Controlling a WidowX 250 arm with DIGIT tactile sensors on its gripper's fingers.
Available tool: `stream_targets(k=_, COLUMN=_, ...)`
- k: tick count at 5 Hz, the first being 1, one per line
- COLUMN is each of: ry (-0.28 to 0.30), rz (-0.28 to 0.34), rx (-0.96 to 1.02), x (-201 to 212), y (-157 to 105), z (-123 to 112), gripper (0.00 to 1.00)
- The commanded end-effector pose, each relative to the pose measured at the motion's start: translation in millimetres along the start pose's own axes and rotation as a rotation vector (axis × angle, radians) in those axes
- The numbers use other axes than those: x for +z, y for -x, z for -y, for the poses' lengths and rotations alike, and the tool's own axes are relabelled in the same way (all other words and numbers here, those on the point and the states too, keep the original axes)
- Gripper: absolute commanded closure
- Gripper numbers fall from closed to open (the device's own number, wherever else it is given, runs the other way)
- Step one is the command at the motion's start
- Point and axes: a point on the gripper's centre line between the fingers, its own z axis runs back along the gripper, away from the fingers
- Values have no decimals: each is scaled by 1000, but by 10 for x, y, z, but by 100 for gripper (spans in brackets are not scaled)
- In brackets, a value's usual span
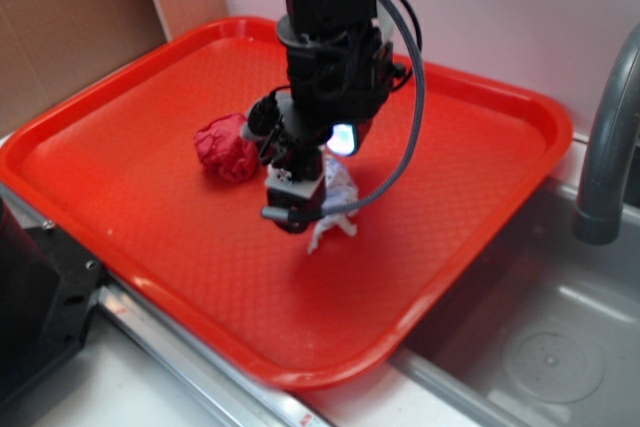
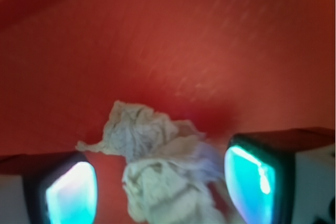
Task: Grab the white paper.
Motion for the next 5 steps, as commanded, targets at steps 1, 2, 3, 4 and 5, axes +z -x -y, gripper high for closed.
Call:
stream_targets(k=1, ry=0, rz=-18, rx=43, x=-10, y=-87, z=3, gripper=100)
stream_targets(k=2, ry=-34, rz=-26, rx=127, x=165, y=-121, z=-21, gripper=100)
stream_targets(k=3, ry=-49, rz=-41, rx=294, x=662, y=-116, z=28, gripper=100)
stream_targets(k=4, ry=-108, rz=-138, rx=550, x=1114, y=214, z=335, gripper=100)
stream_targets(k=5, ry=-131, rz=-87, rx=808, x=1561, y=464, z=489, gripper=100)
